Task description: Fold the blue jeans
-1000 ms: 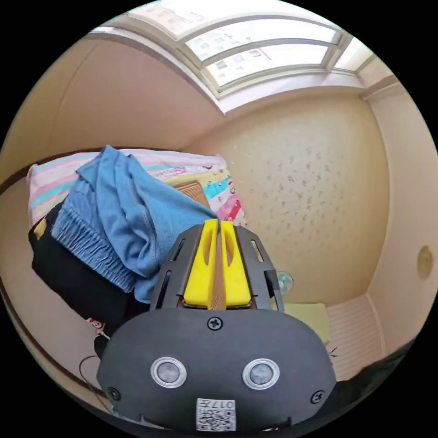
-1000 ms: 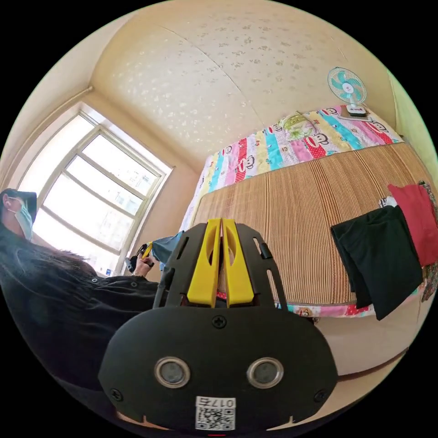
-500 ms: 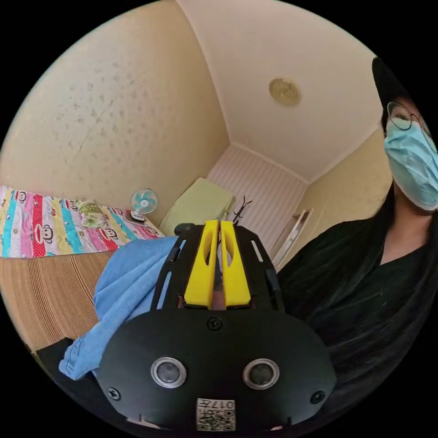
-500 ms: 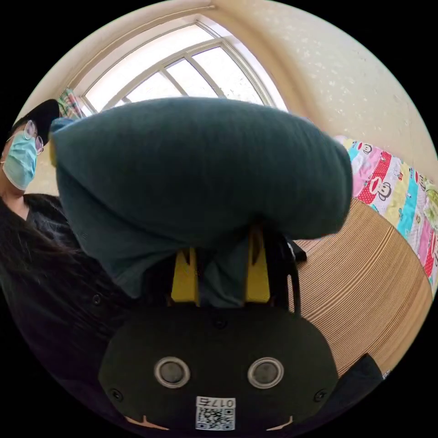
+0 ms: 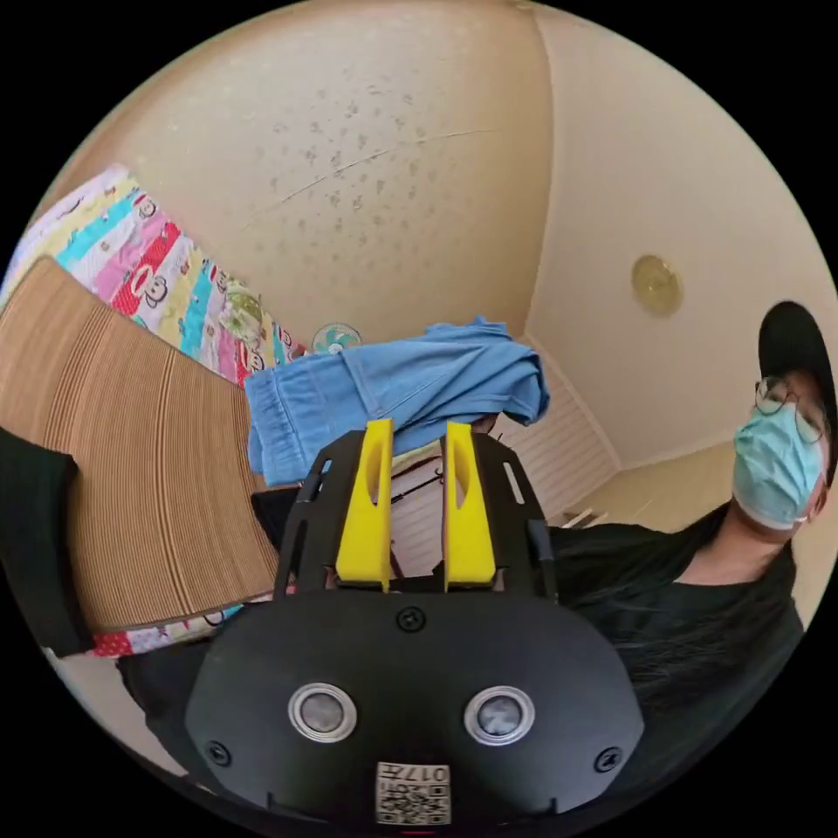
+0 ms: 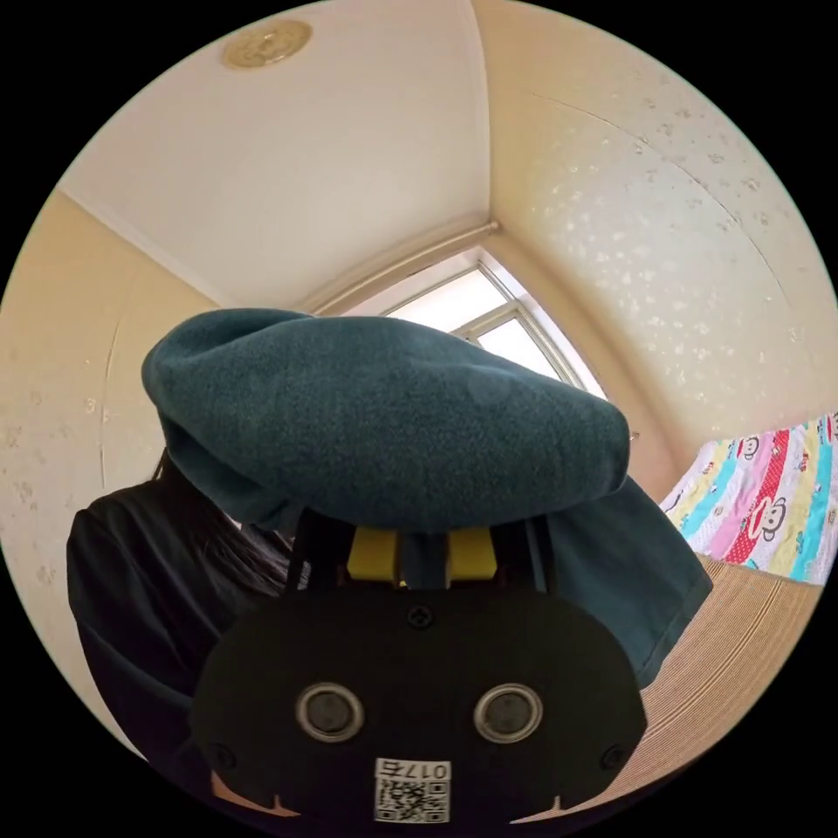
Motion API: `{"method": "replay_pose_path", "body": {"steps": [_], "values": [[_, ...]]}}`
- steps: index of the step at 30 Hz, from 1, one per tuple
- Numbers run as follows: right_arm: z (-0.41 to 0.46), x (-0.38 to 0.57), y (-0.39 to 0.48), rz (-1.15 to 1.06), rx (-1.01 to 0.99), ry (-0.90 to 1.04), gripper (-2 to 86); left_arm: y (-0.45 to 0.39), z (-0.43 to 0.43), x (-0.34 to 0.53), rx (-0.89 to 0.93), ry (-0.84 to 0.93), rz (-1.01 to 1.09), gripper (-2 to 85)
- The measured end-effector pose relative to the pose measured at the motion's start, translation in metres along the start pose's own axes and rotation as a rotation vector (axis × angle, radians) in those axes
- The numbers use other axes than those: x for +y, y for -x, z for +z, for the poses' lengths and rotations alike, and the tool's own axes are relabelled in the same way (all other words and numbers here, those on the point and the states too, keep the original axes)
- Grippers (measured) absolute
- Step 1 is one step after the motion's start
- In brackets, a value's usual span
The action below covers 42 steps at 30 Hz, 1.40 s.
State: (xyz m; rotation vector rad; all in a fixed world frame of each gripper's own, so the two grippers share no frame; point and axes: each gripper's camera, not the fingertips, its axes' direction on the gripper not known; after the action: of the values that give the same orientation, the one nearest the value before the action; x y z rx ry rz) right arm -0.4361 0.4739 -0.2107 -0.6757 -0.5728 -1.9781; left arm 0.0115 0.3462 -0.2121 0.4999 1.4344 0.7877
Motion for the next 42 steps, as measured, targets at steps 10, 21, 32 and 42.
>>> {"method": "replay_pose_path", "body": {"steps": [10,21,32,42], "values": [[0.024,0.008,0.036,-0.095,0.015,0.158,4.6,0.148,0.055,-0.008,0.507,-0.233,-0.54,7.6],[-0.079,0.152,0.028,0.382,0.831,0.483,8.6,0.055,0.053,-0.11,0.33,-0.243,0.149,-0.5],[0.022,0.128,0.068,0.037,0.856,0.383,17.2,-0.004,0.205,-0.101,-0.081,0.129,0.49,-0.3],[0.142,0.146,-0.048,0.066,0.653,0.512,6.9,0.052,0.22,-0.106,-0.049,0.304,0.323,9.6]]}}
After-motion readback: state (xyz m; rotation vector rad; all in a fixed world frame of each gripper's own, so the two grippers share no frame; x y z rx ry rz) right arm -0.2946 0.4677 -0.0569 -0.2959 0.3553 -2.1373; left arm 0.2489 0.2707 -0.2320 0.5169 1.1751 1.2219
